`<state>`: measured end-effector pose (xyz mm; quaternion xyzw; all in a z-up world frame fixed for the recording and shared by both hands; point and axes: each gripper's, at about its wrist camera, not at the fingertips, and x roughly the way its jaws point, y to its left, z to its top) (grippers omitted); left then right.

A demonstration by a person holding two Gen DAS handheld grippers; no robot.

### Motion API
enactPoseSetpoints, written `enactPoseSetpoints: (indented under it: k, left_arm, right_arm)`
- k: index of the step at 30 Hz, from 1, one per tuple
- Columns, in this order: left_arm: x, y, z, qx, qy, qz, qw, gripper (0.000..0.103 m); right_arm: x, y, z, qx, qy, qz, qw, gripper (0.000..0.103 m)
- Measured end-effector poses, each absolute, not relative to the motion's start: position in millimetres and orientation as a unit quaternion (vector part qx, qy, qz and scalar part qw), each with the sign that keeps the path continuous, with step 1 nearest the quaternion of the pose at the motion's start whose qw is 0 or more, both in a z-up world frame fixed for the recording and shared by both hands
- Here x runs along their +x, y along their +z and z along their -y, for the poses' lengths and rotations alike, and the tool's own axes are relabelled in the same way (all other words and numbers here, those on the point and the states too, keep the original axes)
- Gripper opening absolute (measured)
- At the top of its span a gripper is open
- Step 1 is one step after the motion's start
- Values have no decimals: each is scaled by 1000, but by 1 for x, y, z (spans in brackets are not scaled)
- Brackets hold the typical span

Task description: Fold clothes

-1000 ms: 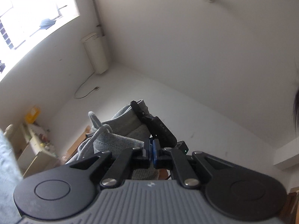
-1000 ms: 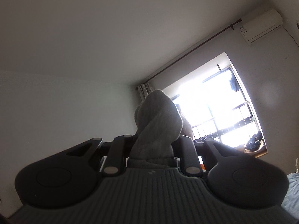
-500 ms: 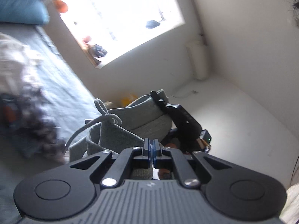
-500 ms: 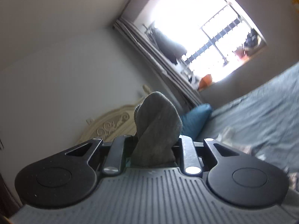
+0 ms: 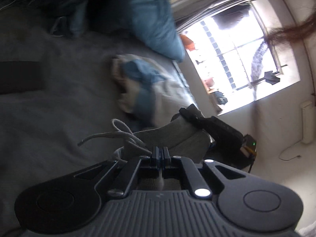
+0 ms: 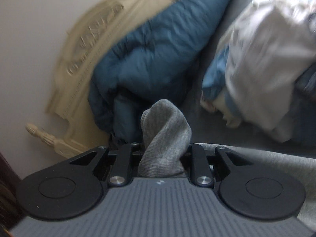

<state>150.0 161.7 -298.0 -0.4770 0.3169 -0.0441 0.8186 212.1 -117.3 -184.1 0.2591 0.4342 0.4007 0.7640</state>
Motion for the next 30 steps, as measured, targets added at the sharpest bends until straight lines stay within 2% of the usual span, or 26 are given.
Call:
enactPoseSetpoints:
  k: [5,10,13,15,17,19,21,23,27,30]
  left_arm:
    - [147,-363,-216,-462,-5,-371,806,0]
    - [153,-379,-228,-443,-14,-425,790,2]
    - [159,-384,-232,-428,-26,-455,780,18]
    - [170,-376,-224,-404,-40,-475,781,30]
    - [187,-369,-211,-369,-50,-501,781,34]
    - [206,-364,-198,-321,-56,-533,781,42]
    - [225,-357,-177,-255,-65,-568,780,46]
    - [240,-353,-155,-184,-75,-599,775,48]
    - [259,-355,-120,-67,-79,-636,764,52]
    - [266,-359,-107,-18,-78,-650,756,52]
  right_arm:
    - [243,-269,-9,219,416,-513,719,19]
    - [248,-316,-53,169,394,-541,723,20]
    - [249,-328,-55,144,339,-561,741,31]
    - [251,-323,-51,124,301,-573,752,46]
    - [245,-304,-37,116,287,-557,771,52]
    - [234,-278,-20,111,279,-530,793,58]
    - [216,-248,2,106,268,-496,819,72]
    - [191,-220,27,108,261,-466,839,79]
    - [130,-195,86,153,248,-468,834,80]
    - [77,-208,126,224,218,-515,798,80]
